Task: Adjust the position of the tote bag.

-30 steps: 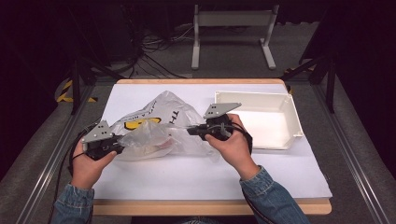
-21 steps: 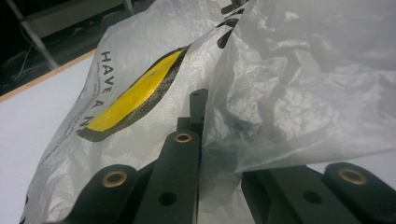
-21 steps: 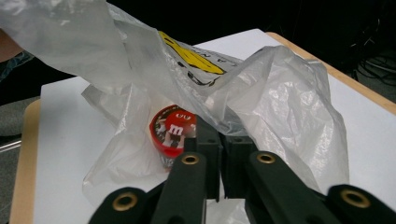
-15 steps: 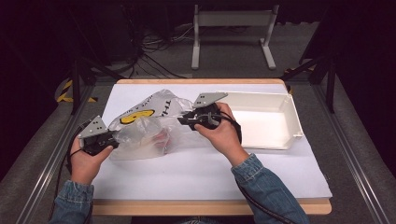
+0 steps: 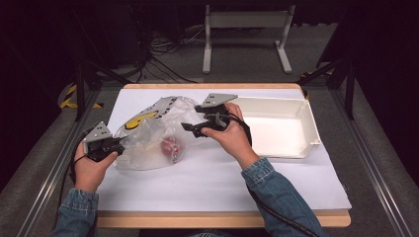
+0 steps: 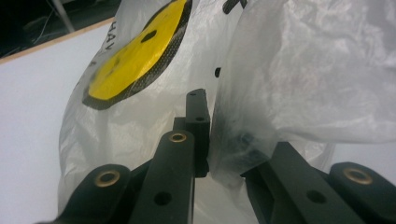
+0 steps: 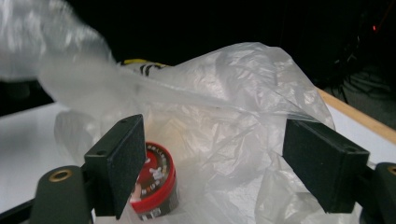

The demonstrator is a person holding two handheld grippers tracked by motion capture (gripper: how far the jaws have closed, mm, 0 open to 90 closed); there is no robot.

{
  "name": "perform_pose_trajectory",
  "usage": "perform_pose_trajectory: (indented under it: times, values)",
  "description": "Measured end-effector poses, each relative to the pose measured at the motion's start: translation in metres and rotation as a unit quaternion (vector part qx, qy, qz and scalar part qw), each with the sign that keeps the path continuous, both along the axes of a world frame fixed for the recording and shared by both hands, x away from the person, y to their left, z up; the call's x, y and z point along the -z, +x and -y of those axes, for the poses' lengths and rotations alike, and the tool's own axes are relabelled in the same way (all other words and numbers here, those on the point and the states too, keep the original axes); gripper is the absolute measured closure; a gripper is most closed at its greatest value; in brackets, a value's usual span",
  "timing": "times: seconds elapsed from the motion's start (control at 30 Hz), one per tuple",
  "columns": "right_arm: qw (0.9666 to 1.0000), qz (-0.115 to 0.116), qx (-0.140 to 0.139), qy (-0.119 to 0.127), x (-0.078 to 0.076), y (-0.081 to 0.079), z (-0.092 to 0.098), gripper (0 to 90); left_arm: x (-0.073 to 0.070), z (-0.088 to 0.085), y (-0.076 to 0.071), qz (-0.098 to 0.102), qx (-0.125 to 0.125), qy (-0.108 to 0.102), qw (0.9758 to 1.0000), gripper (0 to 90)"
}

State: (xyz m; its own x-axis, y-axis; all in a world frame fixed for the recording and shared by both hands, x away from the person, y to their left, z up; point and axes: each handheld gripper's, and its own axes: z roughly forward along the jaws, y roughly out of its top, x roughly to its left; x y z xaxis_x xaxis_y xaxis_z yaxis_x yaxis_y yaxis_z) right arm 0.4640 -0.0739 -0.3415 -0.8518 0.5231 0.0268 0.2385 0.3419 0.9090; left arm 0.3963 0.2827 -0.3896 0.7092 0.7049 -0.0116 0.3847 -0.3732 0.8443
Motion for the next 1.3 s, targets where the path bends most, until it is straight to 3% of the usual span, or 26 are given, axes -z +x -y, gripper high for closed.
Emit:
perform_pose_trajectory:
  times: [0.13,0.3,0.4,0.6,0.87,1.3]
  values:
    - [0.9990,-0.018,0.032,0.027,0.004,0.007,-0.004,25.4,0.005,-0.001,0.003,-0.014,0.002,0.010,0.9998,86.0]
    - [0.9978,-0.013,0.063,0.013,0.008,0.015,-0.008,31.6,0.007,-0.004,0.004,-0.020,-0.003,0.009,0.9998,86.5]
    - [0.9973,-0.008,0.073,-0.008,0.012,0.019,-0.009,36.6,0.012,-0.004,0.006,-0.028,-0.007,0.017,0.9994,86.7]
    - [0.9961,-0.005,0.081,-0.036,0.021,0.022,-0.014,37.4,0.020,-0.002,0.011,-0.049,-0.008,0.033,0.9982,86.9]
    - [0.9917,-0.004,0.097,-0.084,0.036,0.029,-0.020,37.6,0.028,0.001,0.013,-0.075,-0.005,0.028,0.9968,86.8]
    - [0.9867,-0.040,0.106,-0.117,0.055,0.036,-0.021,36.8,0.043,0.006,0.019,-0.114,0.009,0.042,0.9926,86.5]
